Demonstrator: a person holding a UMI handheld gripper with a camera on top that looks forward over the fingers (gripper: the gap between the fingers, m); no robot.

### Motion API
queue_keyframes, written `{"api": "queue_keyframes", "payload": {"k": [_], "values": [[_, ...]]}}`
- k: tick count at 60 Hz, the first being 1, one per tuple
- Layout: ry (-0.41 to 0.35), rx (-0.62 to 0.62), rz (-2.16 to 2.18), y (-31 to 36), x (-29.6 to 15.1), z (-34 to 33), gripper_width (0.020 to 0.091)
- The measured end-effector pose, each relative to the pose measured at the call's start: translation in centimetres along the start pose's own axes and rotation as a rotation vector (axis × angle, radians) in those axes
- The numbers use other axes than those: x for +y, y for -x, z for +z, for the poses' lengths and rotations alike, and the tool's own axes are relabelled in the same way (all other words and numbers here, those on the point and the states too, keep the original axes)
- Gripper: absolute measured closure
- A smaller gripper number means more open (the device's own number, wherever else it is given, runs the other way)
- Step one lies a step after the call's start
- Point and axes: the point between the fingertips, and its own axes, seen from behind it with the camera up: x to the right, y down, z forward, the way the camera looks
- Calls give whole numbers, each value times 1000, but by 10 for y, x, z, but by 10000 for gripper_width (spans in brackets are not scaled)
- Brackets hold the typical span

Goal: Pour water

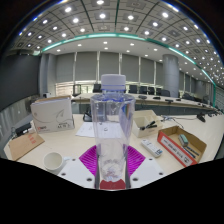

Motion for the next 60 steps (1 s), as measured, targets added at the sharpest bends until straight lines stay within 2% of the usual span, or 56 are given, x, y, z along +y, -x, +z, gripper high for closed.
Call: {"api": "queue_keyframes", "payload": {"k": [17,19,21,28,31,33,36,39,43,48,60], "values": [[117,-8,-9,-2,92,21,752],[79,-5,-2,-2,91,19,738],[86,1,1,-5,92,17,714],[65,4,9,-3,93,13,606],[116,8,3,-6,101,14,563],[160,3,1,-4,110,14,465],[197,-10,5,0,116,11,241],[208,-14,7,3,117,4,274],[232,10,0,4,114,-12,230],[244,27,-4,10,103,-36,247],[330,64,51,47,73,-118,250]]}}
